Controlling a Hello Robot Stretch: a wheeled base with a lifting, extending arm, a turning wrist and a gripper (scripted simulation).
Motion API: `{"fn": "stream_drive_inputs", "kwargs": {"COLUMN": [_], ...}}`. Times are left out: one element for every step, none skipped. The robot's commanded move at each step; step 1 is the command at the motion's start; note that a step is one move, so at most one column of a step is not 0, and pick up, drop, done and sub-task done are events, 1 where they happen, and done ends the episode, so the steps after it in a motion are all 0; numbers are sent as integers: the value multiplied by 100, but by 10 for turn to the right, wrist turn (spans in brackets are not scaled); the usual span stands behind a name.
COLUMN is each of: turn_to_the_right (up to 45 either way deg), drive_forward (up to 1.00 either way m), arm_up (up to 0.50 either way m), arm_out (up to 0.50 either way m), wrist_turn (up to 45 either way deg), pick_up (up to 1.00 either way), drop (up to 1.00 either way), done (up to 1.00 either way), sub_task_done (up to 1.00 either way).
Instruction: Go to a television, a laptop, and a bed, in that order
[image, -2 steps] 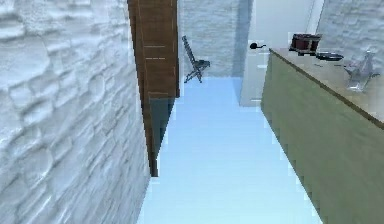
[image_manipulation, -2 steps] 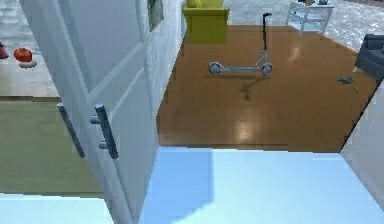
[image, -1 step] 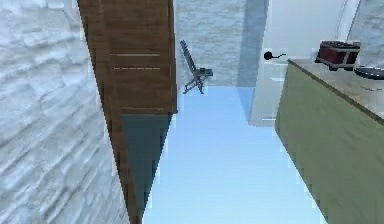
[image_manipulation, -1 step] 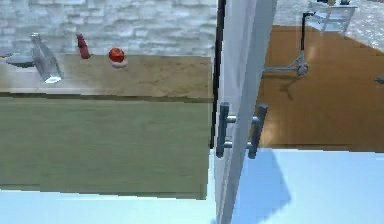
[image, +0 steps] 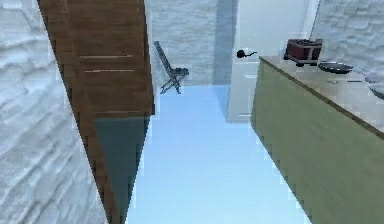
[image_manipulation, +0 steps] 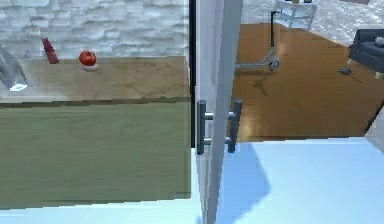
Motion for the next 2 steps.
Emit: {"fn": "stream_drive_inputs", "kwargs": {"turn_to_the_right": [0, 30], "drive_forward": [100, 0], "arm_up": [0, 0], "arm_out": [0, 0], "wrist_turn": [0, 0], "pick_up": [0, 0], "drop": [0, 0], "done": [0, 0], "sub_task_done": [0, 0]}}
